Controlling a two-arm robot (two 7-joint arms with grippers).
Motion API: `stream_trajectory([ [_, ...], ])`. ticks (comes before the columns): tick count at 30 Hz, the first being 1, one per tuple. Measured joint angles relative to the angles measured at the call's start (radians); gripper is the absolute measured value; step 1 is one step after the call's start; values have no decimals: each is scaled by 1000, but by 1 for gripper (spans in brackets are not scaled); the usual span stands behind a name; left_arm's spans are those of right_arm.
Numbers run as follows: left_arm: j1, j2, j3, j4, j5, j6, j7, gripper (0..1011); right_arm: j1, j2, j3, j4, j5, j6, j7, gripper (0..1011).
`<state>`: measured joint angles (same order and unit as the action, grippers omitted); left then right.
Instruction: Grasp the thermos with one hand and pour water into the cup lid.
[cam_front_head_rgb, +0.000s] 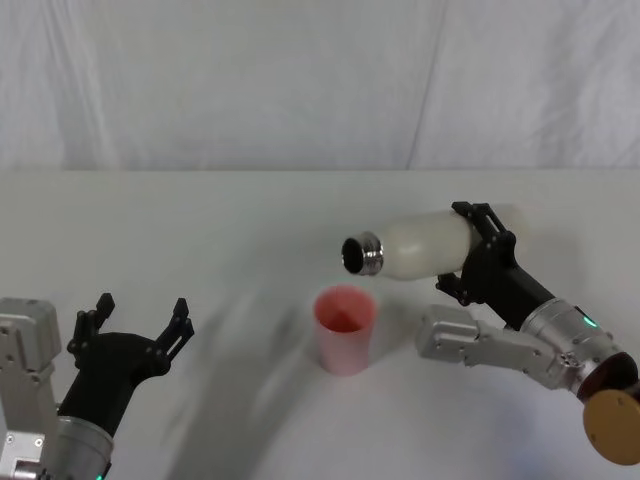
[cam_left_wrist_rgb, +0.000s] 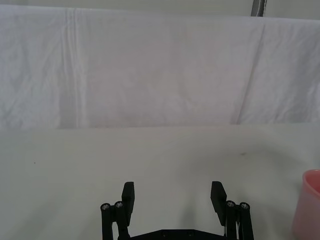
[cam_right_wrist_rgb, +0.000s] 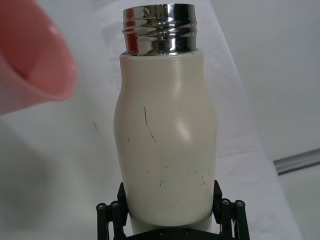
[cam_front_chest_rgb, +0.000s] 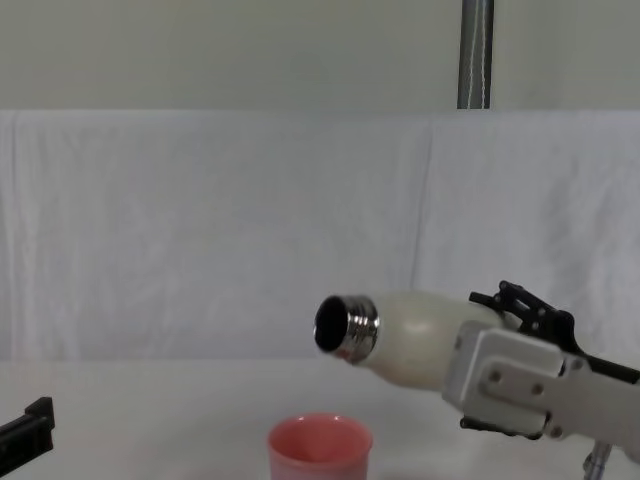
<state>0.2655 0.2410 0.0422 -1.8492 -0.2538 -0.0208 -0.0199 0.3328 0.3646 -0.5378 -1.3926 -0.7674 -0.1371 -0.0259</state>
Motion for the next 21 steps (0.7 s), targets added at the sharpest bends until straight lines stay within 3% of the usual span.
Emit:
stream_trajectory([
  [13, 0, 0, 0, 0, 0, 0, 0, 1001, -52, -72, 133, -14, 282, -45, 83, 964],
  [16, 0, 0, 0, 0, 0, 0, 0, 1001, -66, -96, 174, -16, 378, -53, 120, 964],
  [18, 0, 0, 0, 0, 0, 0, 0, 1001, -68, -100, 181, -17, 392, -54, 125, 963],
  [19, 0, 0, 0, 0, 0, 0, 0, 1001, -75, -116, 206, -17, 453, -55, 150, 964],
  [21, 0, 0, 0, 0, 0, 0, 0, 1001, -78, -124, 221, -17, 491, -55, 164, 964],
])
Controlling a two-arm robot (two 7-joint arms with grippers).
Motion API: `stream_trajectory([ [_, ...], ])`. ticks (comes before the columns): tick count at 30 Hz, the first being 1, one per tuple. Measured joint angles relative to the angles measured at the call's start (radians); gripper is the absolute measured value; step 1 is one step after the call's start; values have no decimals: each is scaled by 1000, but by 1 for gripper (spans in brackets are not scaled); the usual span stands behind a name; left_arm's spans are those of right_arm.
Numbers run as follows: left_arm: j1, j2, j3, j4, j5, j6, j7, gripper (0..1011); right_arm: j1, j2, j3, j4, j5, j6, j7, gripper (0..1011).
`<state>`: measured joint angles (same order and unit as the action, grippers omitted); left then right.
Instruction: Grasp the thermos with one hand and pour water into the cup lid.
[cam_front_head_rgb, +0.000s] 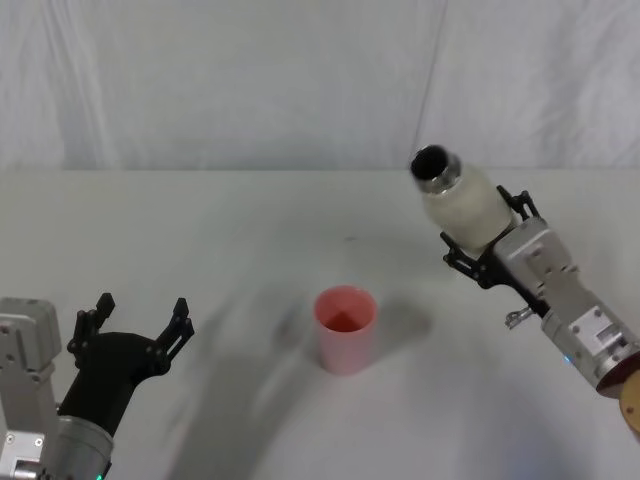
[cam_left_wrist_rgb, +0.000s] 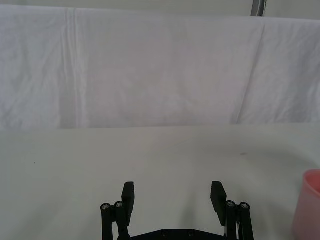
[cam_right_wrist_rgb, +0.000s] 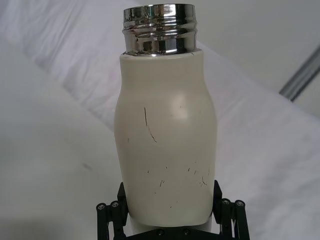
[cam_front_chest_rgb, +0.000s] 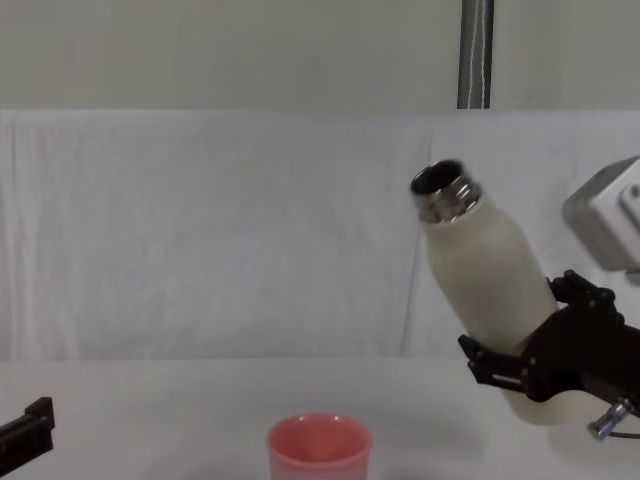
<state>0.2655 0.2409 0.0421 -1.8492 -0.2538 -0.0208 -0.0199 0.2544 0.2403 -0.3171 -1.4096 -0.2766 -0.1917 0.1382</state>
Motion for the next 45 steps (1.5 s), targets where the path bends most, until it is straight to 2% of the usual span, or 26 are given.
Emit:
stream_trajectory([
  [2, 0, 0, 0, 0, 0, 0, 0, 1001, -3, -7, 12, 0, 28, 1, 11, 963],
  [3, 0, 0, 0, 0, 0, 0, 0, 1001, -6, -17, 26, 0, 69, 4, 30, 964],
  [8, 0, 0, 0, 0, 0, 0, 0, 1001, -12, -38, 59, 1, 164, 24, 71, 963],
  [11, 0, 0, 0, 0, 0, 0, 0, 1001, -15, -51, 80, 3, 234, 53, 101, 964],
  [14, 0, 0, 0, 0, 0, 0, 0, 1001, -18, -55, 88, 3, 275, 78, 117, 964],
  [24, 0, 0, 0, 0, 0, 0, 0, 1001, -23, -64, 107, 2, 373, 149, 134, 963],
  [32, 0, 0, 0, 0, 0, 0, 0, 1001, -23, -76, 124, 15, 442, 176, 136, 963],
  [45, 0, 0, 0, 0, 0, 0, 0, 1001, 12, -76, 124, 76, 480, 176, 124, 964],
])
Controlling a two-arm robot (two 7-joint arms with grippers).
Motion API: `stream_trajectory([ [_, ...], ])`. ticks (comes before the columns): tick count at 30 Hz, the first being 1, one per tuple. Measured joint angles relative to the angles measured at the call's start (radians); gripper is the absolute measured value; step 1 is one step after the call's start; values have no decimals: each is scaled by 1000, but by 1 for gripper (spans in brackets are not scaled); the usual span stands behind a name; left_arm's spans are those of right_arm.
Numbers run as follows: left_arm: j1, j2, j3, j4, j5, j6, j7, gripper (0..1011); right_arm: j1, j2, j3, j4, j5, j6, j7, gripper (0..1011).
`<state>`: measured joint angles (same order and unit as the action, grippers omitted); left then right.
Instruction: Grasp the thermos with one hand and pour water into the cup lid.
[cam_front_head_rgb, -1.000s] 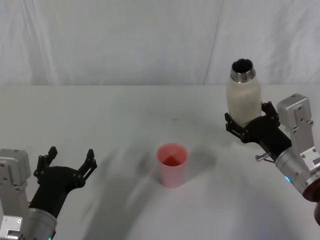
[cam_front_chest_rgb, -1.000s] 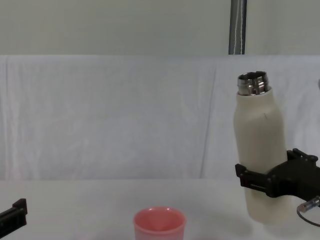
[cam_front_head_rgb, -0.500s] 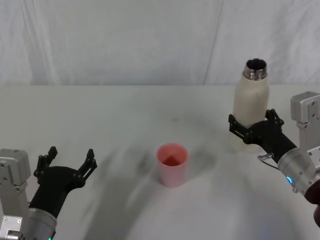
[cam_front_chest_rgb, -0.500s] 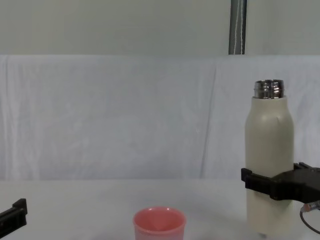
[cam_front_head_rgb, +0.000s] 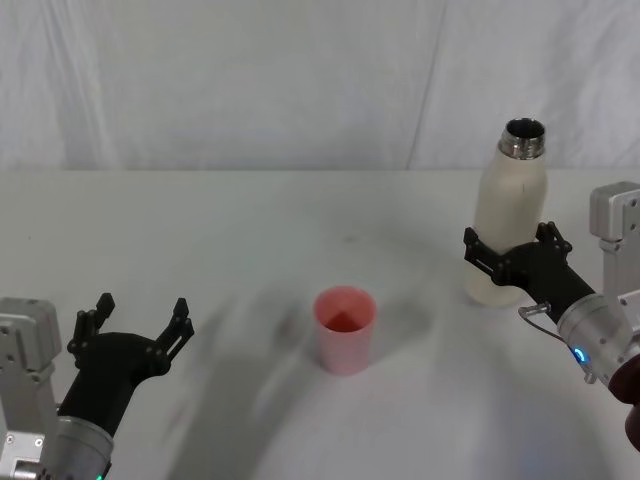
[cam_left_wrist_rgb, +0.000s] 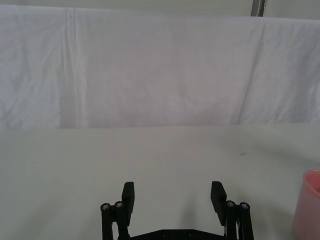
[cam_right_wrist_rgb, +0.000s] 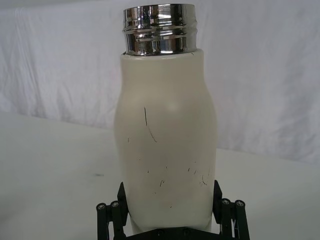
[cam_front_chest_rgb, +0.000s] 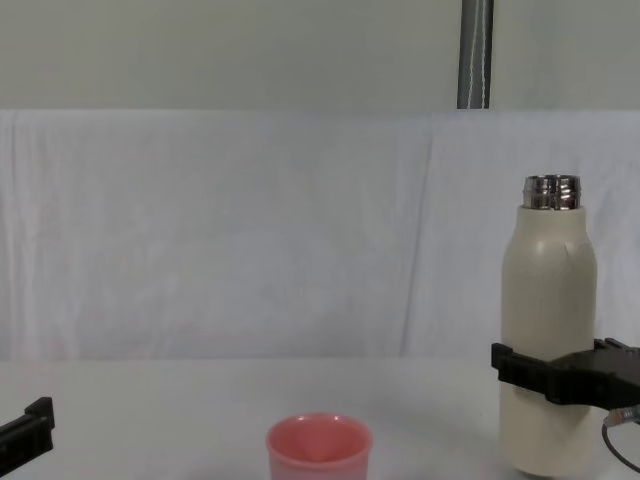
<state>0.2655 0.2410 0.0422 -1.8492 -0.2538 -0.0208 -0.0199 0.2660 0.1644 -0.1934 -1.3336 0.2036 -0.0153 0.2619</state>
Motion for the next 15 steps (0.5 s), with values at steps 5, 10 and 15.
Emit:
stream_trajectory([
  [5, 0, 0, 0, 0, 0, 0, 0, 1001, 12, 2, -2, 18, 3, -4, -4, 964],
  [10, 0, 0, 0, 0, 0, 0, 0, 1001, 25, 4, -7, 37, 3, -13, -7, 964],
  [15, 0, 0, 0, 0, 0, 0, 0, 1001, 33, 1, -9, 57, 5, -26, -8, 963],
])
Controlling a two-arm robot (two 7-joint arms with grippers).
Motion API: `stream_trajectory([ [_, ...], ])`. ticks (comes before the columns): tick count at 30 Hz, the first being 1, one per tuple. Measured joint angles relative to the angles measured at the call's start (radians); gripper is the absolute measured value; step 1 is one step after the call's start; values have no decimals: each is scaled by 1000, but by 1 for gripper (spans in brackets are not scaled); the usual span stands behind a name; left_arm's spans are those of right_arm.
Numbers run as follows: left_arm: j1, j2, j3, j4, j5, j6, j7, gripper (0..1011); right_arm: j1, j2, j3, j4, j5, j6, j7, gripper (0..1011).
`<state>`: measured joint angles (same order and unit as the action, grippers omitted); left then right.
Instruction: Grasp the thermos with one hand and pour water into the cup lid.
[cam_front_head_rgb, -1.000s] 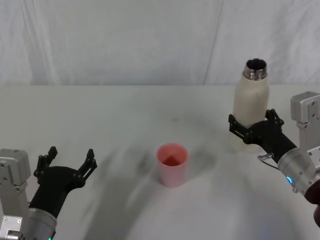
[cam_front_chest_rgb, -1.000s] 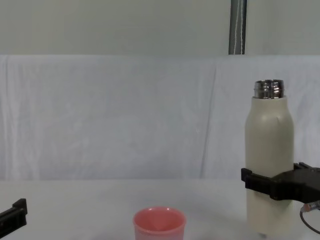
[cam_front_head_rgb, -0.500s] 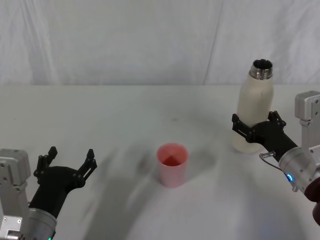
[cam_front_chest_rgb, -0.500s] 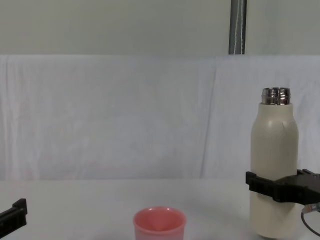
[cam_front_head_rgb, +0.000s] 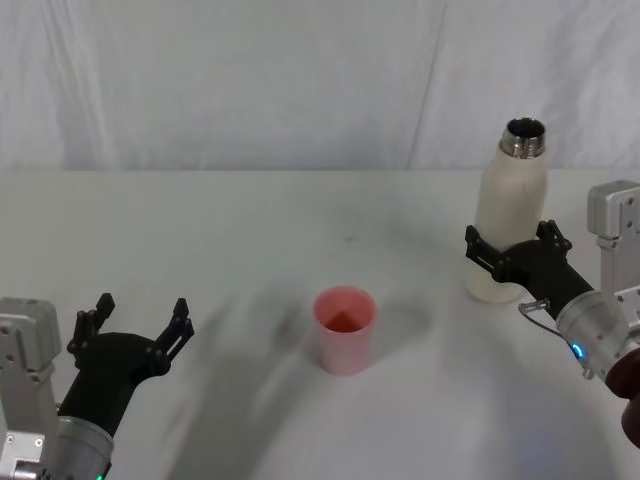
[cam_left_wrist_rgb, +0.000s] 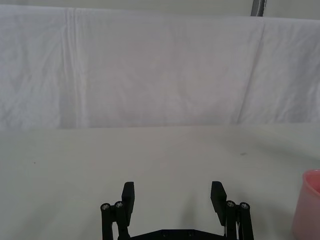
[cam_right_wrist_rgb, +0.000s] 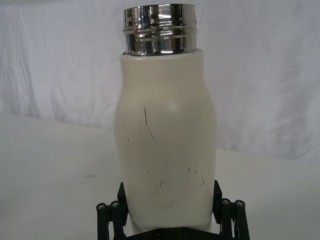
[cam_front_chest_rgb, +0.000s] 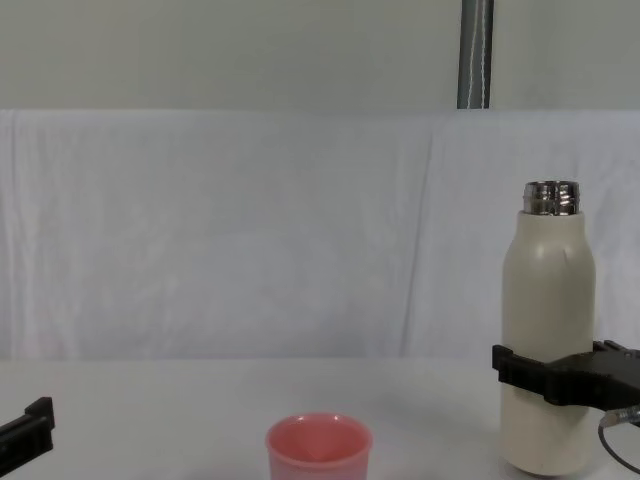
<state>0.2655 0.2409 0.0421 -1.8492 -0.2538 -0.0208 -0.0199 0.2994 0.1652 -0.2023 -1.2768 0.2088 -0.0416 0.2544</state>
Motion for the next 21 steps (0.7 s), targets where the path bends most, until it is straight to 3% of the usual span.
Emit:
stream_trajectory([
  [21, 0, 0, 0, 0, 0, 0, 0, 1001, 48, -29, -21, 85, 7, -50, 11, 963],
])
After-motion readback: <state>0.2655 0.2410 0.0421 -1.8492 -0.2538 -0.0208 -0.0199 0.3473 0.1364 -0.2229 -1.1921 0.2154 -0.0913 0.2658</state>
